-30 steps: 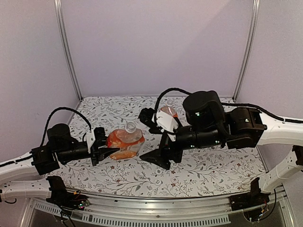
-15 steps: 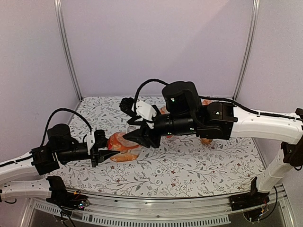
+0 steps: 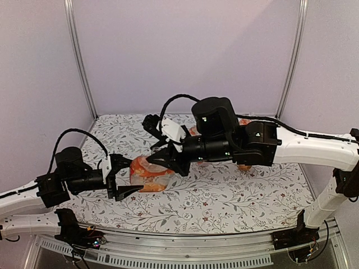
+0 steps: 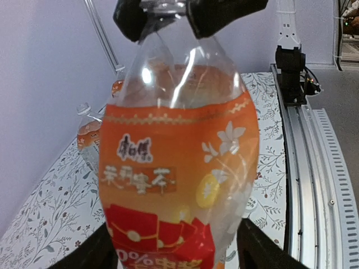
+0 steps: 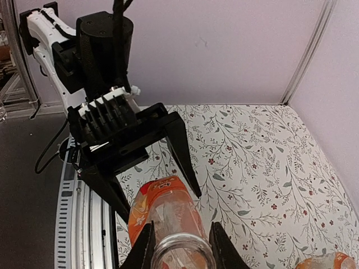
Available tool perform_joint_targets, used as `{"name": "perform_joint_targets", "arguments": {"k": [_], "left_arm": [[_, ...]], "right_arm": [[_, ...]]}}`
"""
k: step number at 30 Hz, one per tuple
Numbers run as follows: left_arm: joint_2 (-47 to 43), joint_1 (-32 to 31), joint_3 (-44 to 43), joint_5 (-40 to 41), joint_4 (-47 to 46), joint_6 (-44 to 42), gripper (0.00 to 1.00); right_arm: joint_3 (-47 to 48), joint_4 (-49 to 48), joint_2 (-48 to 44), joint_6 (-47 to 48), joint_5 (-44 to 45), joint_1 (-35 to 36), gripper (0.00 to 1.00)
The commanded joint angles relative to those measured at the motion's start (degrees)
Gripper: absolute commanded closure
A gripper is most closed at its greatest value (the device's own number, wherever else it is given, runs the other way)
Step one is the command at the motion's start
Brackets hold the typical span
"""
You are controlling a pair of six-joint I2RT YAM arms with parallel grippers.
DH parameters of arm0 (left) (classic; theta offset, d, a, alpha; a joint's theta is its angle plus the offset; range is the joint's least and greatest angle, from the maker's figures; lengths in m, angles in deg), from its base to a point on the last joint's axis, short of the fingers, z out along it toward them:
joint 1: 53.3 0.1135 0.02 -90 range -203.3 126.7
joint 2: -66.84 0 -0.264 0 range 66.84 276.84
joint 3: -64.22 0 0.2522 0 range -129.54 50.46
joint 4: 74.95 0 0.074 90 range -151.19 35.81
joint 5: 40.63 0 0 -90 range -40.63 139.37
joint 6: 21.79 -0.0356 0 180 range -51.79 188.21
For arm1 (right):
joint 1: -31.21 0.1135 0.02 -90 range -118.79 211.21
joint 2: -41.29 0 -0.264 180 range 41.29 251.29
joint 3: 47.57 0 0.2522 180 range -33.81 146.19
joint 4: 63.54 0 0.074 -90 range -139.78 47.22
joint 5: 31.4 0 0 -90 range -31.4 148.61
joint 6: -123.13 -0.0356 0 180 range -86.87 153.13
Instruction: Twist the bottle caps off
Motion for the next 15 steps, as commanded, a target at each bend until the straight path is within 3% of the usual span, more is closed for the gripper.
{"name": "perform_joint_targets", "arguments": {"k": [1, 7, 15], "left_arm": [[-0.9, 0.4, 1.1, 0.3, -0.1, -1.3, 0.00], [-1.0, 0.4, 1.4, 0.2, -0.4, -1.3, 0.00], [-1.2, 1.0, 2.6, 1.5, 0.3, 0.2, 0.00]], "right_arm": [[-1.6, 3.7, -1.6, -4.2, 12.6, -0.6, 1.00], [0.0, 14.2, 1.3, -8.9, 29.7, -3.6, 1.00], [-0.1, 15.9, 7.9, -14.8, 27.7, -8.9, 1.00]]}}
